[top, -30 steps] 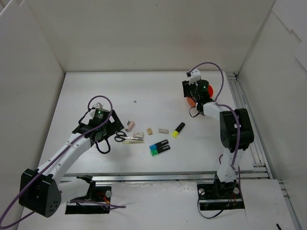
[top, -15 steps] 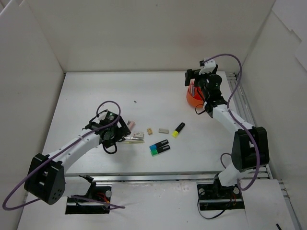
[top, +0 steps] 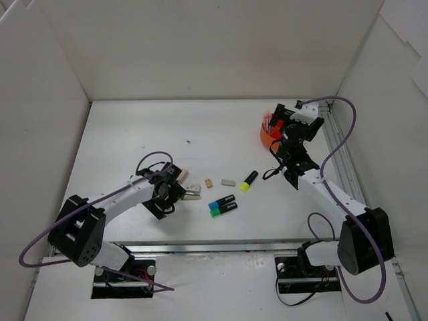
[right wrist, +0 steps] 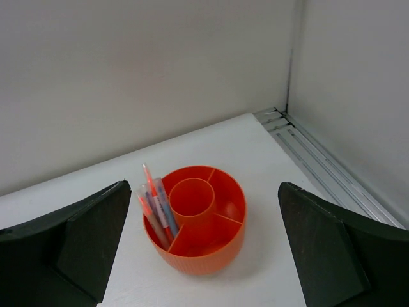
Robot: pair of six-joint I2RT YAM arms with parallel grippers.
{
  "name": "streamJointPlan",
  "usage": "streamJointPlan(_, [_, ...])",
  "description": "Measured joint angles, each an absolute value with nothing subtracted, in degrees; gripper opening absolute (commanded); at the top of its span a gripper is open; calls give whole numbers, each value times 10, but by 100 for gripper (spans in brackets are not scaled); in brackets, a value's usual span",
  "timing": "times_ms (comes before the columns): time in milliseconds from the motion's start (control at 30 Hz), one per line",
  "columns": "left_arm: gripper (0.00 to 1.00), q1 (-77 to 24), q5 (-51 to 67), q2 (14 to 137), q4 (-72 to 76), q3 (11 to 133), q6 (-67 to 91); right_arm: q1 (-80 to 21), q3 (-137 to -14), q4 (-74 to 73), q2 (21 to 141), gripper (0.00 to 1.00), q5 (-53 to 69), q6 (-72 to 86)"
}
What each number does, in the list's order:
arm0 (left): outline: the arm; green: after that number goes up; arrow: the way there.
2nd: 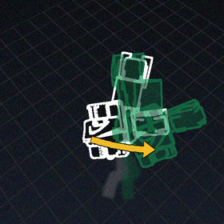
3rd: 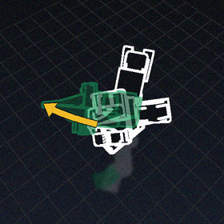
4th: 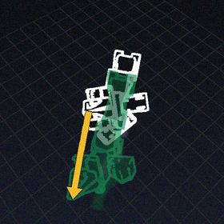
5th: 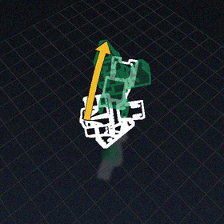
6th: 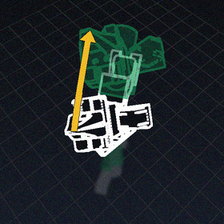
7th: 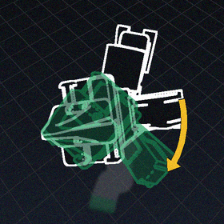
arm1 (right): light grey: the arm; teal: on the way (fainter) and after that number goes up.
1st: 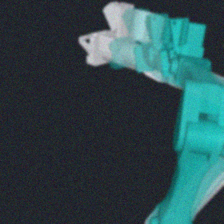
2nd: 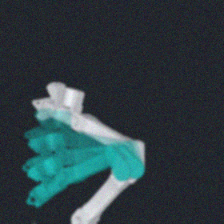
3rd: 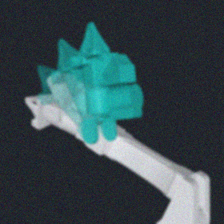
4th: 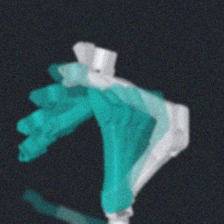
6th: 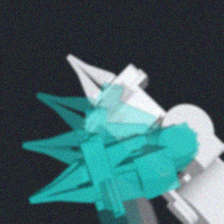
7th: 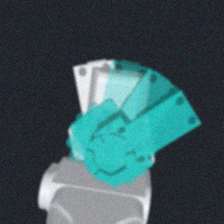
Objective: Sort the stationery into containers
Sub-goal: Pick up the pen from the center of the board.
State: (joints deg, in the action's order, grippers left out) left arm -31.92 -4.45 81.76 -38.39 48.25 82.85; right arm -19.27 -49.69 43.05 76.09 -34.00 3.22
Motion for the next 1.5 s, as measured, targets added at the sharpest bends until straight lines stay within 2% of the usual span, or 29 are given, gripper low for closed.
streamJointPlan(233, [74,-326,-68,841,-418,512,918,-219,-462,430,723,98,-421,17])
streamJointPlan(433, [72,-326,-79,887,-436,538,956,-232,-453,428,719,98,-437,7])
streamJointPlan(600, [64,-326,-79,941,-445,564,983,-237,-450,424,719,98,-443,-10])
streamJointPlan(733, [43,-326,-77,953,-458,576,987,-240,-449,421,719,98,-447,-18])
streamJointPlan(833, [20,-326,-76,959,-465,582,990,-242,-449,420,720,98,-450,-21])
streamJointPlan(867, [8,-326,-76,959,-466,582,991,-243,-449,420,719,98,-451,-22])
streamJointPlan(900, [2,-326,-76,959,-466,582,993,-244,-449,420,720,98,-453,-22])
streamJointPlan(933, [0,-327,-76,959,-465,582,994,-245,-449,420,720,98,-454,-23])
streamJointPlan(1133, [0,-333,-81,958,-465,583,982,-245,-437,417,712,98,-438,-29])
streamJointPlan(1267, [0,-359,-94,953,-465,584,949,-245,-408,405,679,98,-382,-18])
streamJointPlan(1500, [0,-398,-135,835,-359,576,752,-238,-400,301,601,98,-134,31])
